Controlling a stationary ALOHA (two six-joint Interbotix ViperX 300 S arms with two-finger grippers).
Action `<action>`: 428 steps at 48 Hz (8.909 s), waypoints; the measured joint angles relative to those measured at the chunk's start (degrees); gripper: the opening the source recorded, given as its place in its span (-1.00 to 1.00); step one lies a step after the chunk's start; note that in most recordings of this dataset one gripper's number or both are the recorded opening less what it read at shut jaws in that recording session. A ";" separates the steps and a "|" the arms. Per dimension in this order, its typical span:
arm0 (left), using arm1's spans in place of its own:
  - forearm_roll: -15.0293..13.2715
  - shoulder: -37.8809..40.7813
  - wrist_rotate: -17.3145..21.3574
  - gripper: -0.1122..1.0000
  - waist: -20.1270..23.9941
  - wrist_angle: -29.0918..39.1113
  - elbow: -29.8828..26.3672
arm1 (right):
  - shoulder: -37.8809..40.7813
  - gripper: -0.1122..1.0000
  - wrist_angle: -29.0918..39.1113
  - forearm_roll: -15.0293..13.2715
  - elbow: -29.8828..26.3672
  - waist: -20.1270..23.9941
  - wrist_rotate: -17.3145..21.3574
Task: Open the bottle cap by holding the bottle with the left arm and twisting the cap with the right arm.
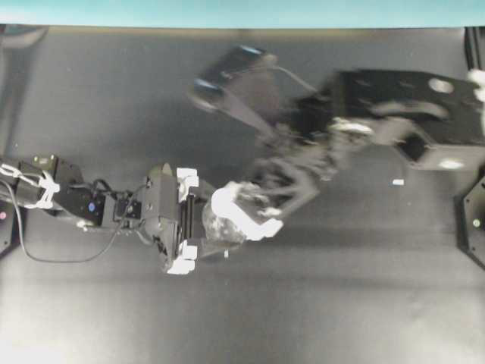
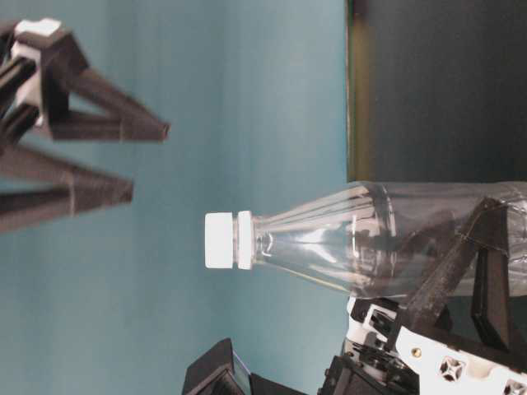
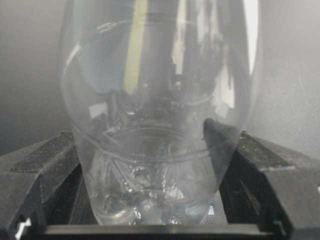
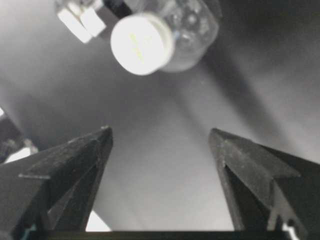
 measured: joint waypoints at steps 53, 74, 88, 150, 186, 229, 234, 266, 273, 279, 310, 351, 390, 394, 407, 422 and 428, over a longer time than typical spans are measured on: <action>0.00 0.00 0.00 0.66 0.00 0.00 0.18 | 12.66 -0.03 6.42 -1.05 -11.25 -0.26 5.27; 0.00 -0.09 0.00 0.66 -0.09 0.00 0.18 | 13.01 -0.14 7.29 -1.32 -11.78 -0.26 -5.19; 0.00 -0.09 0.00 0.66 -0.09 0.00 0.26 | 13.36 -0.13 7.56 -1.32 -12.48 -0.26 -29.97; 0.00 -0.09 0.00 0.66 -0.18 0.88 0.00 | 12.04 -0.13 6.06 -1.23 -10.02 -0.26 -68.91; 0.00 -0.35 -0.09 0.66 -0.18 2.37 -0.18 | 8.70 0.61 11.51 -3.34 -9.93 -0.26 -42.45; 0.00 -0.35 -0.09 0.66 -0.18 2.55 -0.18 | 16.00 0.61 15.38 -3.43 -22.24 -1.58 4.22; 0.00 -0.35 -0.09 0.66 -0.26 2.55 -0.18 | 16.08 0.61 15.29 -3.34 -20.92 1.49 4.22; 0.00 -0.35 0.00 0.66 -0.26 2.64 -0.26 | 15.73 0.60 11.43 -4.66 -16.35 2.37 3.25; 0.00 -0.44 -0.09 0.66 -0.26 2.64 -0.26 | 15.91 0.60 11.25 -4.75 -16.08 1.93 3.16; 0.00 -0.44 -0.09 0.66 -0.26 2.55 -0.26 | 16.00 0.54 11.16 -4.75 -16.00 1.76 3.16; 0.00 -0.35 -0.09 0.66 -0.26 2.64 -0.18 | 16.00 -0.13 11.25 -4.83 -16.00 1.23 -7.29; 0.00 -0.53 -0.09 0.66 -0.26 2.64 0.18 | 15.38 -0.13 7.91 -3.60 -14.94 0.79 -68.64; 0.00 -0.53 -0.09 0.66 -0.26 4.13 -0.44 | 12.48 -0.12 6.33 -2.90 -9.84 0.09 -65.04; 0.00 -0.53 -0.18 0.66 -0.26 4.13 -0.53 | 12.04 0.20 5.63 -2.99 -8.61 0.09 -64.60; 0.00 -0.53 -0.18 0.66 -0.18 4.22 -0.62 | 10.63 0.60 2.64 -3.16 -7.47 -1.32 -61.00; 0.00 -0.53 -0.09 0.67 -0.18 4.31 -0.70 | 3.52 0.60 2.20 -3.34 -3.52 0.18 -54.32; 0.00 -0.44 -0.09 0.93 -0.09 4.39 -0.79 | -0.53 0.60 0.88 -3.34 0.62 0.26 -51.94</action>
